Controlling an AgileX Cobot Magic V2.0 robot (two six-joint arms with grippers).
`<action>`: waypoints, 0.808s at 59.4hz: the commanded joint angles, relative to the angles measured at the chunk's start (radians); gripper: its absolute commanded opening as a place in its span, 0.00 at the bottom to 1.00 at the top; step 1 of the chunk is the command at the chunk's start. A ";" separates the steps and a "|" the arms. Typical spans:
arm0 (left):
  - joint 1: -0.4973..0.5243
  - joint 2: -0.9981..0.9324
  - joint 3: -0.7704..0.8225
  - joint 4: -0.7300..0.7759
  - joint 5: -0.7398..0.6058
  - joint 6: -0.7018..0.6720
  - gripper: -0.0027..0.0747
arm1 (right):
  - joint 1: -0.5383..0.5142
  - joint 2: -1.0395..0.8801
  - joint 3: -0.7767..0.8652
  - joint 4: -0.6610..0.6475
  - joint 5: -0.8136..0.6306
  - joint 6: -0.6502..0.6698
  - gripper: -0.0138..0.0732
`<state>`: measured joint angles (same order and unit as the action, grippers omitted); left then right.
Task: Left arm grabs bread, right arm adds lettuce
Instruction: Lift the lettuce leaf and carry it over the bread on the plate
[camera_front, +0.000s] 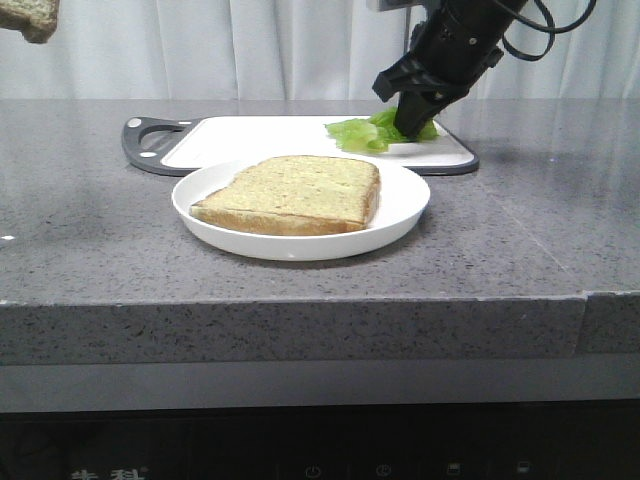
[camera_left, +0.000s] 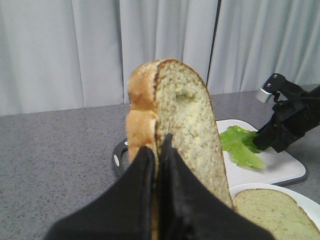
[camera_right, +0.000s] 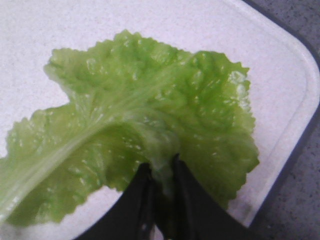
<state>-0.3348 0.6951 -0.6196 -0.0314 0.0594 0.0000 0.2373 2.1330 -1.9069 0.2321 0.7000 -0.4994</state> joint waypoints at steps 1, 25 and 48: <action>0.006 -0.004 -0.028 0.000 -0.080 -0.009 0.01 | -0.004 -0.088 -0.033 0.004 -0.037 -0.011 0.08; 0.006 -0.004 -0.028 0.000 -0.080 -0.009 0.01 | -0.002 -0.219 -0.028 0.122 0.064 -0.005 0.08; 0.006 -0.004 -0.028 0.000 -0.080 -0.009 0.01 | 0.138 -0.503 0.351 0.140 -0.060 -0.094 0.09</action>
<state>-0.3348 0.6951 -0.6196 -0.0314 0.0610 0.0000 0.3543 1.7408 -1.6147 0.3490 0.7317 -0.5763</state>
